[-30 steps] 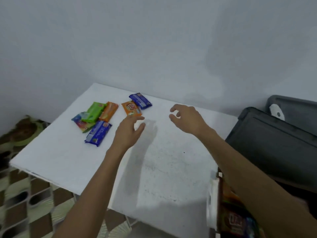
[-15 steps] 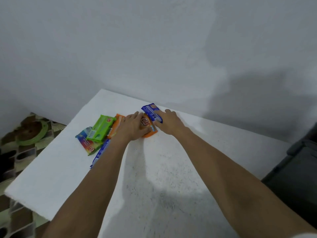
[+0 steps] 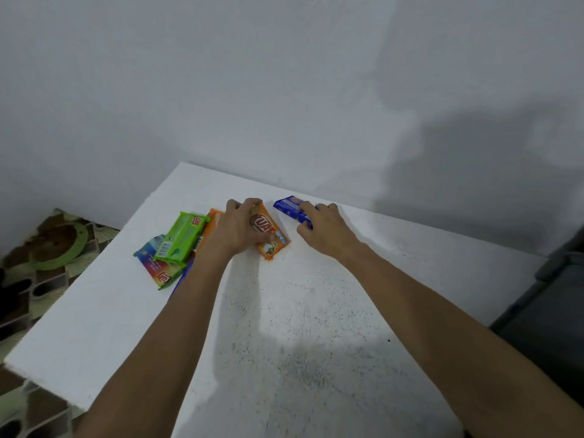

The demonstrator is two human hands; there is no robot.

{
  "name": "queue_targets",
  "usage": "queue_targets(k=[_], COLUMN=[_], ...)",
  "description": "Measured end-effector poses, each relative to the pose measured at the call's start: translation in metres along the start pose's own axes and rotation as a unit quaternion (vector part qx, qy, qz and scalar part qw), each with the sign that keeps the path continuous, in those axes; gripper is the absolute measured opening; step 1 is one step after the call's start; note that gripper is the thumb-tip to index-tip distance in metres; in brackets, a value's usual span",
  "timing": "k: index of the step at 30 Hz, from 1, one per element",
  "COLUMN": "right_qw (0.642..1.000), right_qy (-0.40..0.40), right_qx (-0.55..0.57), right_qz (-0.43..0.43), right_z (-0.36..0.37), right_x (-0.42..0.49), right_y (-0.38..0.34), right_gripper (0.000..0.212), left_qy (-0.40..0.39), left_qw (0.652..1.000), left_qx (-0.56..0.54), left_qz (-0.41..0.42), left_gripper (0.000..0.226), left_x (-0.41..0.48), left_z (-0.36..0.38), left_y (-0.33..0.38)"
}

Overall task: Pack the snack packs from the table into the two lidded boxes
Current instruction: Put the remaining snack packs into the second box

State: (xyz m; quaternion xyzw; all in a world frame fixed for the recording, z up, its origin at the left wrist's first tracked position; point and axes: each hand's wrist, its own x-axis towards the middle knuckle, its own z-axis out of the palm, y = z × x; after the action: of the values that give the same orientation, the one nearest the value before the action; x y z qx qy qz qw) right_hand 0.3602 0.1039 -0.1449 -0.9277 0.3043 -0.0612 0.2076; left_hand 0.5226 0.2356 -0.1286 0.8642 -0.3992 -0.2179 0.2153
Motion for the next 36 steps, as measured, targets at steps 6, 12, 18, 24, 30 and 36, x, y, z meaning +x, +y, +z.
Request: queue_targets(k=[6, 12, 18, 24, 30, 36], right_qw=[0.996, 0.974, 0.99, 0.993, 0.985, 0.967], right_qy=[0.033, 0.012, 0.082, 0.077, 0.086, 0.132], right_qx=[0.064, 0.172, 0.073, 0.076, 0.139, 0.2], right_qz=[0.055, 0.149, 0.087, 0.052, 0.062, 0.091], right_z=[-0.028, -0.038, -0.057, -0.075, -0.125, -0.172], right_x=[-0.034, -0.071, -0.113, -0.161, -0.216, -0.311], right_y=[0.014, 0.028, 0.038, 0.054, 0.072, 0.074], right_gripper=[0.035, 0.035, 0.027, 0.015, 0.03, 0.032], left_qy=[-0.01, -0.017, -0.007, 0.024, 0.04, 0.013], left_qw=[0.999, 0.99, 0.979, 0.959, 0.92, 0.88], left_qx=[-0.045, -0.137, -0.199, -0.281, -0.388, -0.472], left_qz=[-0.001, 0.017, 0.037, 0.026, 0.037, 0.045], left_gripper=[0.075, 0.047, 0.037, 0.037, 0.042, 0.047], left_x=[-0.029, -0.068, -0.113, -0.158, -0.202, -0.25], left_z=[0.005, 0.017, 0.034, 0.056, 0.07, 0.085], left_y=[-0.001, 0.003, 0.013, 0.038, 0.083, 0.135])
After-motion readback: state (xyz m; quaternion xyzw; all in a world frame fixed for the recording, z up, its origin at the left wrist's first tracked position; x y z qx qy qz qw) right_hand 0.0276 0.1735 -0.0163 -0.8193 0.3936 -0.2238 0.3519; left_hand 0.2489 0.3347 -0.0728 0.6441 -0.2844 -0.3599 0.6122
